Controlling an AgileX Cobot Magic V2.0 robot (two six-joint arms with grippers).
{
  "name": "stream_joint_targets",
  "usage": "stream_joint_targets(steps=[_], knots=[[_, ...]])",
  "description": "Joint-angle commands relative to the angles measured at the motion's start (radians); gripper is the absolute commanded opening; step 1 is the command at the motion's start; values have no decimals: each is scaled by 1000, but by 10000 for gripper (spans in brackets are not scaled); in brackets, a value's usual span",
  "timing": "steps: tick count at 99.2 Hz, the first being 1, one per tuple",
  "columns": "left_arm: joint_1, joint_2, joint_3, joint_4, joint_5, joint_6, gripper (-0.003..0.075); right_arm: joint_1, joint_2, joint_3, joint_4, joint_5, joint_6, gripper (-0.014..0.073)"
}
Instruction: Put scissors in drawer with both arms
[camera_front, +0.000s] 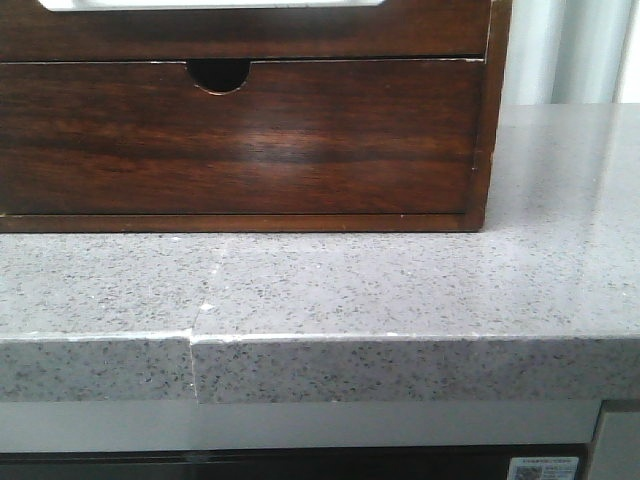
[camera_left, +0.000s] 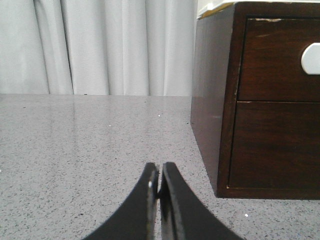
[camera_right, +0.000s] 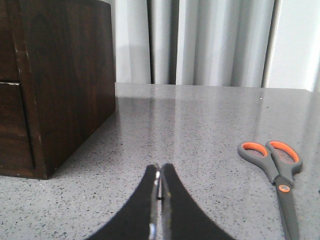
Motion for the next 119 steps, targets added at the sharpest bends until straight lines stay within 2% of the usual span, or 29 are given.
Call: stream_joint_targets(steps=[1,66,78,89,103,119], knots=[[3,-31,36,-6,-80,0,-20,-3,-19,17,-9,-73,-5,-69],[3,-31,36,-6,-80,0,-20,-3,-19,17,-9,-73,-5,-69],[3,-31,34,-6,-99,0,-20,-3,-19,17,-9,-121,-5,-69],[3,-31,9,-38,-117,0,-20,-3,-19,-26,38,-97,-5,-69],[3,-28,-106,-77,-40,0,-20,-3,14,-137,43,-23,-5,-69],[3,46,-314,-77,193,0,-20,-3,133,-307,24,112,-5,-69]])
